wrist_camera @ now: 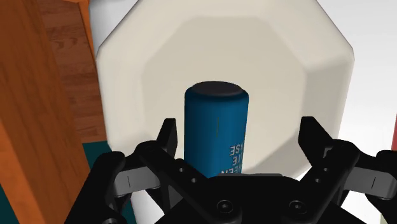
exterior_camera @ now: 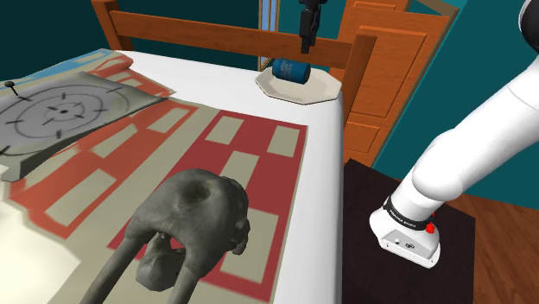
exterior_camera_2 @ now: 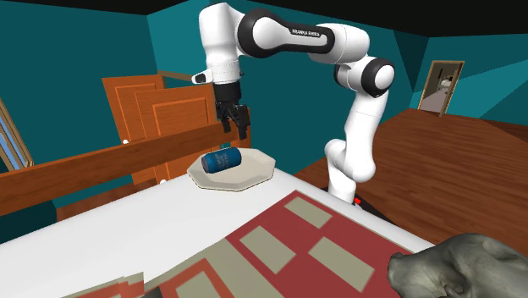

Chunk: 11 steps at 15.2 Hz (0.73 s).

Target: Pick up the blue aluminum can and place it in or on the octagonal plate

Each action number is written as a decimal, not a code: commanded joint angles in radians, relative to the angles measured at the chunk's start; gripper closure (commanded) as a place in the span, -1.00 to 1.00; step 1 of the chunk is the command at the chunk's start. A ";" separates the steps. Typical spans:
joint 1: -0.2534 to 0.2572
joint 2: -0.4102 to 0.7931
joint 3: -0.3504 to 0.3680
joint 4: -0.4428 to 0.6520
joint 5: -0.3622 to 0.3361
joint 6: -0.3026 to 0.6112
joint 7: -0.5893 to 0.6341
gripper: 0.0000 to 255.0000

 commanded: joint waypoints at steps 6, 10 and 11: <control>0.000 0.058 0.002 0.176 -0.003 -0.119 0.006 -1.00; 0.000 0.058 0.002 0.176 -0.003 -0.119 0.006 -1.00; 0.000 0.058 0.002 0.176 -0.003 -0.119 0.006 -1.00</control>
